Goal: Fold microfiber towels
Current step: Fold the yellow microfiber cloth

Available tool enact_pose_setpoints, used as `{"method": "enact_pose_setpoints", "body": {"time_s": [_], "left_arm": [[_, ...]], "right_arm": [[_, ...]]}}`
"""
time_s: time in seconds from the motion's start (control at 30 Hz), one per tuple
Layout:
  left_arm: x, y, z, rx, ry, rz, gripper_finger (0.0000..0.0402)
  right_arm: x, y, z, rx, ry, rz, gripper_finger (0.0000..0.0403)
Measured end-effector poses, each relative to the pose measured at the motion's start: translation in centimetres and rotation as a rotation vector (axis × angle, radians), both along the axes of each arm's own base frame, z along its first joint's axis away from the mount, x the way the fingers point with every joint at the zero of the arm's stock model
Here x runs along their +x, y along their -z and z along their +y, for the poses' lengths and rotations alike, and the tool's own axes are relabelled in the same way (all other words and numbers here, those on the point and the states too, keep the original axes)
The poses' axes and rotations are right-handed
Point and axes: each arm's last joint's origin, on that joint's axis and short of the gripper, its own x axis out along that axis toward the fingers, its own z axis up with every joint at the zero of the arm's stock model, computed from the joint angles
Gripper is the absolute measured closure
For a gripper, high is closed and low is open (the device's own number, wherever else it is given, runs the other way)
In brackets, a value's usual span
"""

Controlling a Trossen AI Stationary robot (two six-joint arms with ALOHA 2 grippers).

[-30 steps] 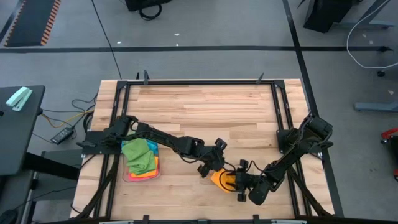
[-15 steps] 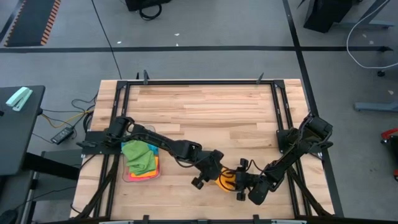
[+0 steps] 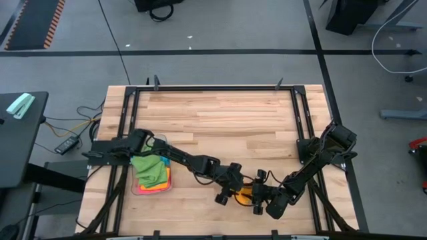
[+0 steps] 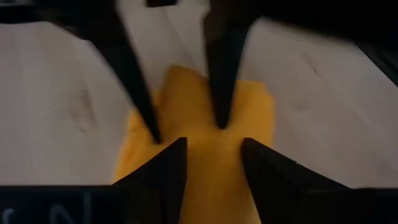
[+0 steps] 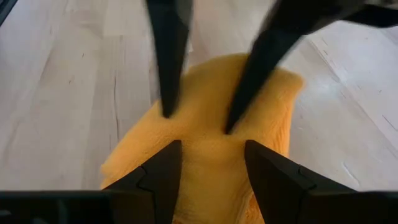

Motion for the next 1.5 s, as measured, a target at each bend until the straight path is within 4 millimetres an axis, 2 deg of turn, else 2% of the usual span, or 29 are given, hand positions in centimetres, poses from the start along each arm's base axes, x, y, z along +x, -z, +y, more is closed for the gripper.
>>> {"method": "enact_pose_setpoints", "body": {"time_s": [0.17, 0.4, 0.6, 0.9, 1.1, 1.37, 1.5], "left_arm": [[0.0, 0.1, 0.3, 0.0, -0.019, 0.018, 0.0241], [0.0, 0.3, 0.2, 0.014, -0.01, 0.021, 0.0213], [0.1, 1.7, 0.2, 0.032, -0.019, 0.051, 0.0198], [0.0, 1.7, 0.2, 0.044, -0.025, 0.057, 0.0197], [-0.1, 1.3, 0.3, 0.048, -0.023, 0.049, 0.0202], [-0.1, 1.2, 0.2, 0.05, -0.02, 0.044, 0.0203], [-0.4, 0.1, 0.0, 0.076, 0.01, 0.023, 0.0207]], "right_arm": [[0.0, 0.0, 0.0, 0.004, 0.004, -0.003, 0.0217], [0.0, -0.1, 0.0, 0.006, 0.003, -0.004, 0.0217], [0.4, -2.3, 0.6, 0.016, -0.038, -0.048, 0.0217], [0.6, -2.7, 1.1, 0.0, -0.065, -0.055, 0.0217], [0.3, -2.3, 0.7, 0.005, -0.045, -0.01, 0.0217], [-0.6, -0.8, -0.3, 0.108, -0.008, 0.071, 0.0217], [-0.6, -0.8, -0.3, 0.112, -0.005, 0.07, 0.0217]]}}
